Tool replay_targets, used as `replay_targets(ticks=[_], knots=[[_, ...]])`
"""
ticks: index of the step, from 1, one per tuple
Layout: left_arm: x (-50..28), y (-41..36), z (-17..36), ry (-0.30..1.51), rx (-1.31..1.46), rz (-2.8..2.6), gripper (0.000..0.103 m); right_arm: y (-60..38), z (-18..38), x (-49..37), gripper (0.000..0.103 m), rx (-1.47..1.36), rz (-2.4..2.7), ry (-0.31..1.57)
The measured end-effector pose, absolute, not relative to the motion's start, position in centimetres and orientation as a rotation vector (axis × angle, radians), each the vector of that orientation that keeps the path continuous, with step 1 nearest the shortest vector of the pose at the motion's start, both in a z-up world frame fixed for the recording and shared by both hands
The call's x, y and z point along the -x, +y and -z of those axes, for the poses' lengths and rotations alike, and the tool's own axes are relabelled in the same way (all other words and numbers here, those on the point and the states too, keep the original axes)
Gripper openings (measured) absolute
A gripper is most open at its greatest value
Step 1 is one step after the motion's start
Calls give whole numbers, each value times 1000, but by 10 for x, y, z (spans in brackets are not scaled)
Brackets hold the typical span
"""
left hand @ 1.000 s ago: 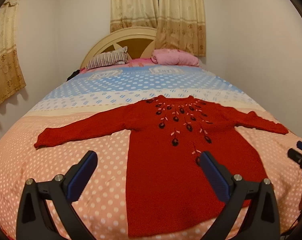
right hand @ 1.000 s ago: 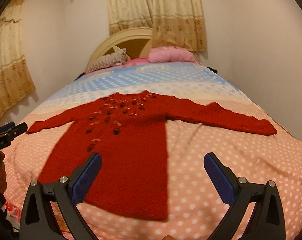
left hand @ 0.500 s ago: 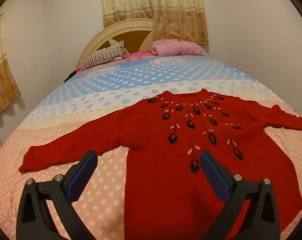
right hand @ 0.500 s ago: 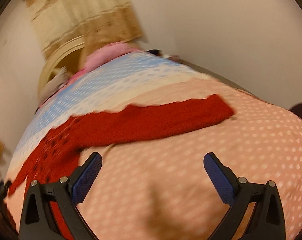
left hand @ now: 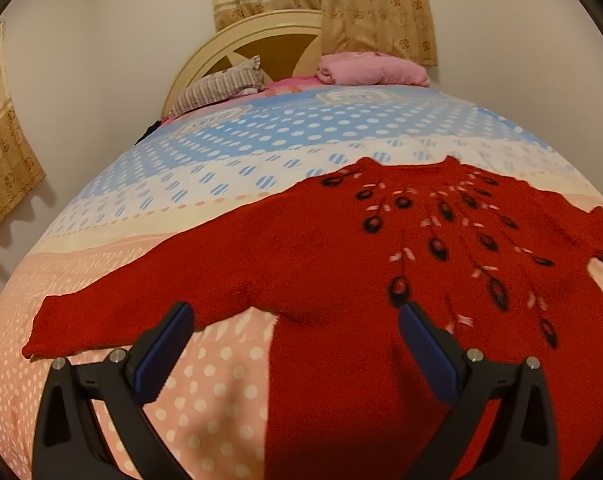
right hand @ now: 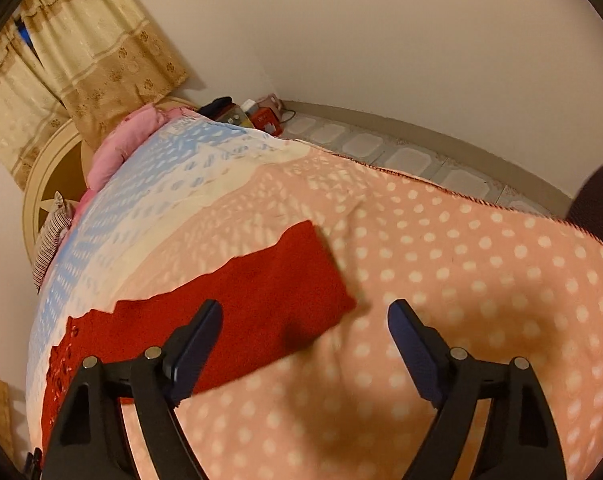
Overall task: Fold small clothes
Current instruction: 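Move the right tool to the red cardigan's sleeve cuff and close on it, then lift the sleeve with the right tool and fold it across the cardigan body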
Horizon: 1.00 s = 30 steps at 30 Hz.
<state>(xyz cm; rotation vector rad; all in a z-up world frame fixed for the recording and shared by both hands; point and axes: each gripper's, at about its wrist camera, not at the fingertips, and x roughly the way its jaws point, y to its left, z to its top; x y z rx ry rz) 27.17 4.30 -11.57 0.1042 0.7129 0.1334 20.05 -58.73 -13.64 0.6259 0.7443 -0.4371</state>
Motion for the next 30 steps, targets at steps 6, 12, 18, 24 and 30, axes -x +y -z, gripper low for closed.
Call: replay_targets(ticks=[6,12,18,24,30], knots=[[-282,51,130,756,-72,-156,103,-604,154,-224,69,-652,428,833],[-282,54,133,762,-54,-146,103,-598,160,-231,20,-617,391,857],[-280,65,128,750,-14,-151,103,-582,123,-226,18,-568,364,776],[-274,76,128,742,24,-153,103,-559,55,-224,17,-510,326,635],[-267,83,131,743,56,-140,103,-521,-14,-231,17,-425,262,536]])
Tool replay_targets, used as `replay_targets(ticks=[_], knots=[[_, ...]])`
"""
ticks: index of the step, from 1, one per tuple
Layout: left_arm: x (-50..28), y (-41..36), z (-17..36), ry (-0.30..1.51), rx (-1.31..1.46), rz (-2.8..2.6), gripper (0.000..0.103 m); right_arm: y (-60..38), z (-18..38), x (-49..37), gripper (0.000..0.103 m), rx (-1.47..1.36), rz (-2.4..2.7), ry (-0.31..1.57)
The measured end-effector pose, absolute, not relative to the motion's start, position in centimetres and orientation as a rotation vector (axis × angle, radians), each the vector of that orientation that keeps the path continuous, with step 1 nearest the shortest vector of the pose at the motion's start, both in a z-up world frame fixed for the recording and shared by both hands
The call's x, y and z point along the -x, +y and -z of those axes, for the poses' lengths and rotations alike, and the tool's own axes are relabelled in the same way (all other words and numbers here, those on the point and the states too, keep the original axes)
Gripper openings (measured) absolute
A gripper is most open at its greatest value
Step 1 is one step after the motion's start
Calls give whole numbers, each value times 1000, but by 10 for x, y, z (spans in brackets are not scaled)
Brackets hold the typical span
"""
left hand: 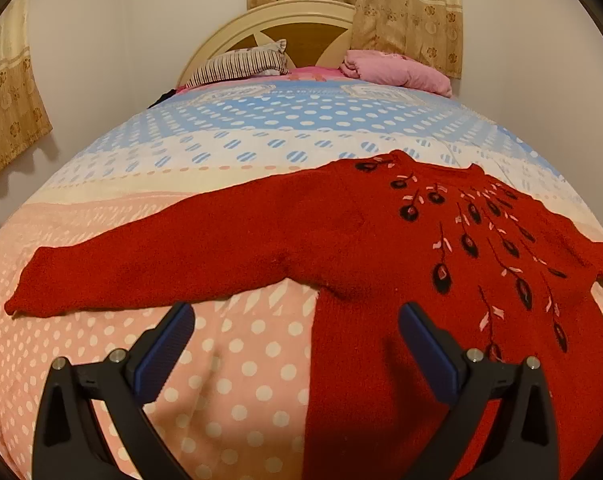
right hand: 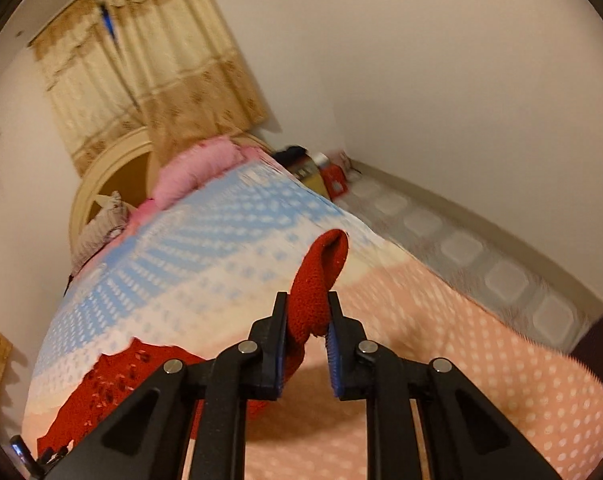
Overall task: Fold small clothes
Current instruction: 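Lift the sleeve with the right tool and fold it across the cardigan body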
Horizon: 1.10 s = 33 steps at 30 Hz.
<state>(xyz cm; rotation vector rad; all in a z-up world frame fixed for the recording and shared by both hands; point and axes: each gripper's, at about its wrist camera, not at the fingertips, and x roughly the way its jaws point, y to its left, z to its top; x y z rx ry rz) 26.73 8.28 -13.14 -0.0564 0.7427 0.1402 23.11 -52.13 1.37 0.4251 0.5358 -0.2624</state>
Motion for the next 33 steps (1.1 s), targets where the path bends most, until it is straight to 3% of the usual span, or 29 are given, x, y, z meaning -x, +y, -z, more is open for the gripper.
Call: replay_targets(ticks=[19,33], knots=[[-247,115,131,686,106,-117,103,-306,-90,-335,16,-142,-27,504],[-240,129,139,670,188,-99,103,-135,-69,-371,16,25,-256,539]])
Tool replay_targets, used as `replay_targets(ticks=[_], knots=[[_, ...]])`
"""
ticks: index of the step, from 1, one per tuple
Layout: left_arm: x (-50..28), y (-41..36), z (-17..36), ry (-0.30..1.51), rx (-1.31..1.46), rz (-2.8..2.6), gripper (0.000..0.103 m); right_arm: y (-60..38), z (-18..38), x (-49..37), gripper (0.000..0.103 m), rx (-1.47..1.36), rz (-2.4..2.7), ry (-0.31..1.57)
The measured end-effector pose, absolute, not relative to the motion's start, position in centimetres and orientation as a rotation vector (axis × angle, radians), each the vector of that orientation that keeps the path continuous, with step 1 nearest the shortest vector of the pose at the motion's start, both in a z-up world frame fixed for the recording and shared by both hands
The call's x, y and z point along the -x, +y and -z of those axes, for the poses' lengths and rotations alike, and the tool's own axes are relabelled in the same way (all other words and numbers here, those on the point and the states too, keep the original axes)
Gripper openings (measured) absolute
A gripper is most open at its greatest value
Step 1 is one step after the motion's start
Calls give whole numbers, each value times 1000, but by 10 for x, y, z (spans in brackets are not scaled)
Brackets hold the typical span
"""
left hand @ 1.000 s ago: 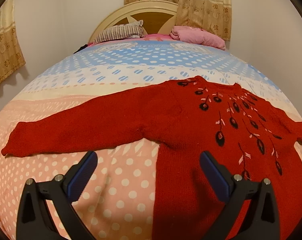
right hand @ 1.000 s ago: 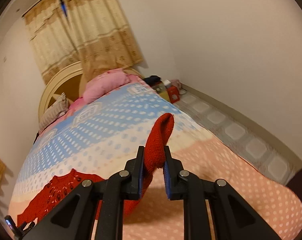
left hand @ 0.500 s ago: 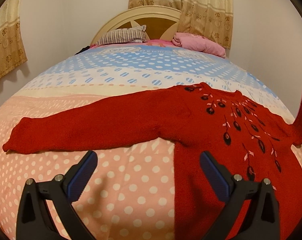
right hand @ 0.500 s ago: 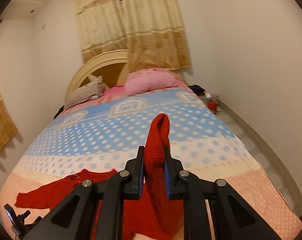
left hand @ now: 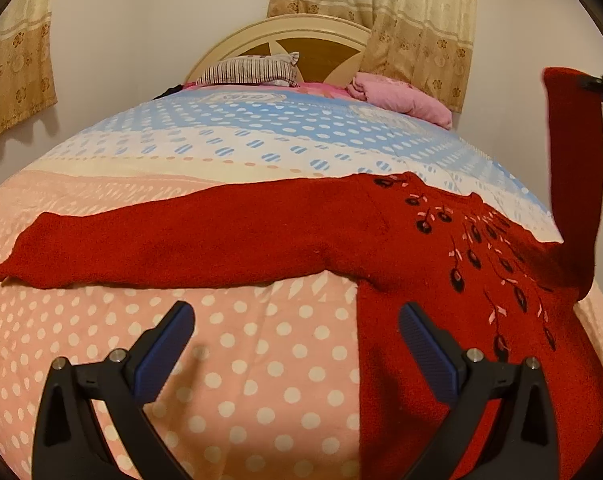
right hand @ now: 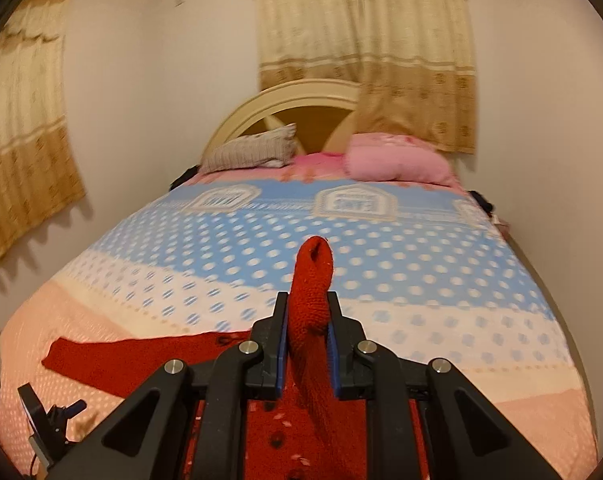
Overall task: Fold small clothes
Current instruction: 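Lift the sleeve with the right tool and fold it across the cardigan body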
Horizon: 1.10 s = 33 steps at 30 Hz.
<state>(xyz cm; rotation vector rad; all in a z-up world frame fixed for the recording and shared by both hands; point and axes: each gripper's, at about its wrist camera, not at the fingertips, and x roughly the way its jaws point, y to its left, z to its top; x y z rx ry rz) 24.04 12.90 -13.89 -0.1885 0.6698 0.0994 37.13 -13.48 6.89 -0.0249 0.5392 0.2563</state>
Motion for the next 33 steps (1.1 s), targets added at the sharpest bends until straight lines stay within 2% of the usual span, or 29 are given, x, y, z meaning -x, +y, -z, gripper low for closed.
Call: replay_targets(ticks=[8,23,26,28,29,33], knots=[[-239,133,141,671,217,-96,103,-62,-17,-382,16,89,-363,605],[-238,133,143,671,227,-94,103,16,79,-385,16,132,-498,739],[-238,133,143,675,231,-91,103,36,113,-389,24,119,-567,860],[-237,137,144,680,253,-92,103,42,134,-387,37,91,-603,938],[-236,140,145,683,268,-92,103,40,138,-383,40,72,-629,946],[-234,152,147,710,325,-87,103,11,146,-353,42,79,-631,941]])
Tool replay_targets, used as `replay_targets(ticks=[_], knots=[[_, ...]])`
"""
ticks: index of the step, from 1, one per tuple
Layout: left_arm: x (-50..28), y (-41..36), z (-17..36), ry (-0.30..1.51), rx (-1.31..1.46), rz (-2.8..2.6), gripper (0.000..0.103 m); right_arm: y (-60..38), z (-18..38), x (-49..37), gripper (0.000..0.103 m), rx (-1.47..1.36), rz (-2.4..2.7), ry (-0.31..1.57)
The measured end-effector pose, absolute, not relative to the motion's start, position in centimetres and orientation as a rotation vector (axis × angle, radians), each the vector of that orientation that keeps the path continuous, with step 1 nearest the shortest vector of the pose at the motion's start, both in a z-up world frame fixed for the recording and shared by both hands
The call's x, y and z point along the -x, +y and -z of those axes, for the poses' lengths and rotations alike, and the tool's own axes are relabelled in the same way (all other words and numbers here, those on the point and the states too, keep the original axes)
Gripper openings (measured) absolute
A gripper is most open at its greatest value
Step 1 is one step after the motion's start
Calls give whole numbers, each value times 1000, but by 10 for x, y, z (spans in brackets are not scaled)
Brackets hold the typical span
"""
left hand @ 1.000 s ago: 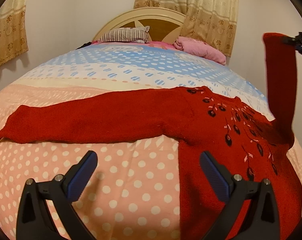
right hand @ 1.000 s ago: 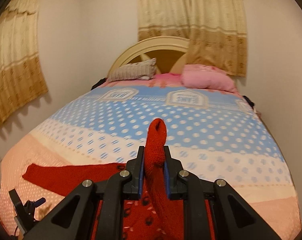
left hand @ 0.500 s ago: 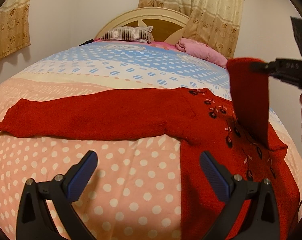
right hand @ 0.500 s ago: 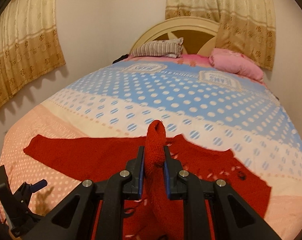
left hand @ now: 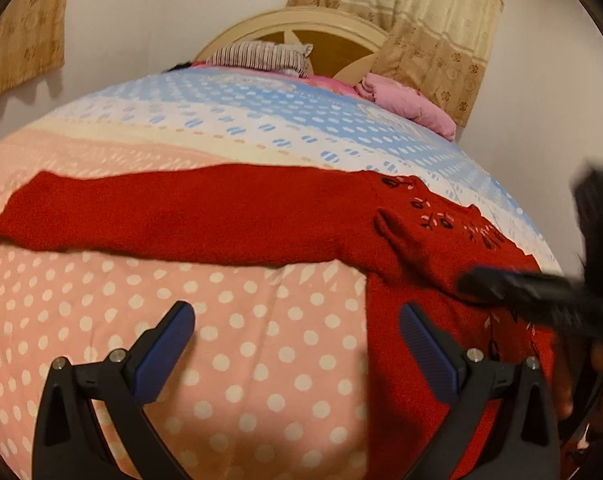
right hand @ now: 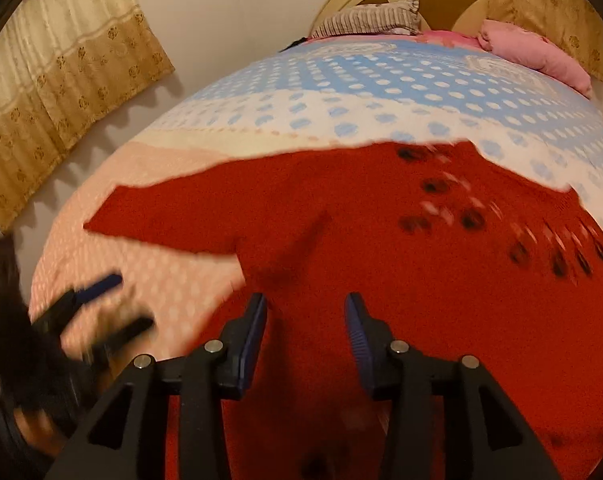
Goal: Fold small clothes
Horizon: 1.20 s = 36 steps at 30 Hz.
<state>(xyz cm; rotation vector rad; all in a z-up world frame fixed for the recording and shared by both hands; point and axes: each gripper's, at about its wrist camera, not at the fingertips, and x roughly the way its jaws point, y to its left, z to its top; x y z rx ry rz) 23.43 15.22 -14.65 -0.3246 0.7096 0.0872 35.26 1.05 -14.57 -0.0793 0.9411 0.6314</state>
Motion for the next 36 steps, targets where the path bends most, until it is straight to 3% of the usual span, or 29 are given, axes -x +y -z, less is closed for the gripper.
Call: replay_targets(ticks=[7,13,19,22,26,36], knots=[[-250,133,120,686,201,-83,103,-136,128,-295,42,70,-298,845],[-290,101,114,700,103,-77,103,-233,145,-298,42,-145,-135,918],[-321,77,136,767,-71,-173,103,-249,144,-332,42,-187,-83,851],[-333,85,158,855,-99,-224,103,-237,156,-344,42,-123,-100,914],[-324,99,156,842,-36,-196,103,-219,156,-323,42,15,-123,900],[-301,91,119,696,131,13,103,-215,135,-305,42,-44,-139,796]])
